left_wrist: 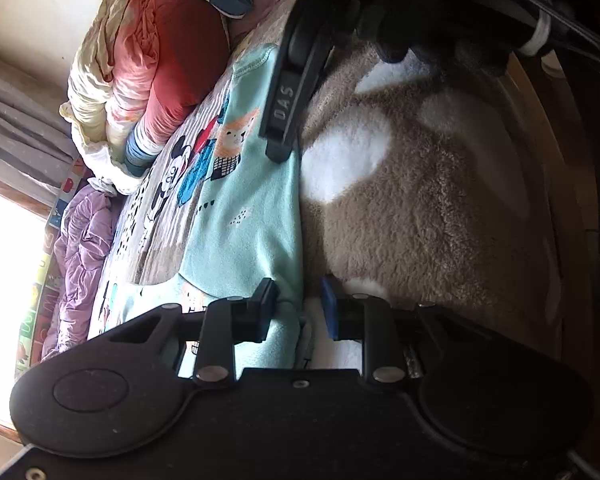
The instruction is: Fold clothes
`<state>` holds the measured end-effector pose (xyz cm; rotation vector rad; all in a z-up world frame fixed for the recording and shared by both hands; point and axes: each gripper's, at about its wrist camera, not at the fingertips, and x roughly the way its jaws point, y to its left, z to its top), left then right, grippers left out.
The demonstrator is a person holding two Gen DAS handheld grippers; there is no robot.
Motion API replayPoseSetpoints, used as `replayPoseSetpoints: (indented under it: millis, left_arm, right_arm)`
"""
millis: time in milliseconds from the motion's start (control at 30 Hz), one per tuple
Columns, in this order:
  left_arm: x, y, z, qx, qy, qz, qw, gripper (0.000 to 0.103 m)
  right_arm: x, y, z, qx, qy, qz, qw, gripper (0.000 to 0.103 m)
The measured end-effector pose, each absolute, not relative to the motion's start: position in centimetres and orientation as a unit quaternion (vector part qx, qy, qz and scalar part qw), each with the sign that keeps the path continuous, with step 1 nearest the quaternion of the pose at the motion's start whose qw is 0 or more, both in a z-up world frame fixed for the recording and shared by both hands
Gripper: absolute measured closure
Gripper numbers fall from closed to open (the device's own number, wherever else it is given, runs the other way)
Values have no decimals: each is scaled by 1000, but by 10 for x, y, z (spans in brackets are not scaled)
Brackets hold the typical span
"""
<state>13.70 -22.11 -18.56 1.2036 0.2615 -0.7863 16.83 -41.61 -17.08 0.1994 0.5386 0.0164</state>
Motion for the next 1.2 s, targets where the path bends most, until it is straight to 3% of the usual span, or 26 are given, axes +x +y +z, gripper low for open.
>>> replayPoseSetpoints:
  millis: [467, 567, 767, 933, 1000, 1067, 1200]
  left_arm:
    - [122, -238, -213, 737, 23, -312, 598, 81]
    - [122, -226, -216, 758, 15, -322, 567, 90]
    - [117, -217, -213, 742, 14, -328, 585, 93]
    - [114, -218, -191, 665, 31, -343, 662, 96]
    - [106, -216, -187, 655, 38, -348, 670, 92]
    - [97, -210, -182, 646, 39, -348, 678, 79]
    - [94, -197, -161, 592, 59, -338, 730, 63]
  right_arm:
    - [166, -422, -172, 125, 262, 9, 957, 60]
    - [166, -423, -173, 118, 261, 14, 958, 60]
    - [164, -431, -174, 123, 258, 22, 958, 67]
    - [163, -437, -175, 146, 255, 17, 956, 71]
    - [164, -436, -174, 145, 256, 15, 956, 71]
    - [163, -436, -174, 148, 257, 13, 955, 71]
    - [162, -435, -173, 149, 257, 11, 955, 71]
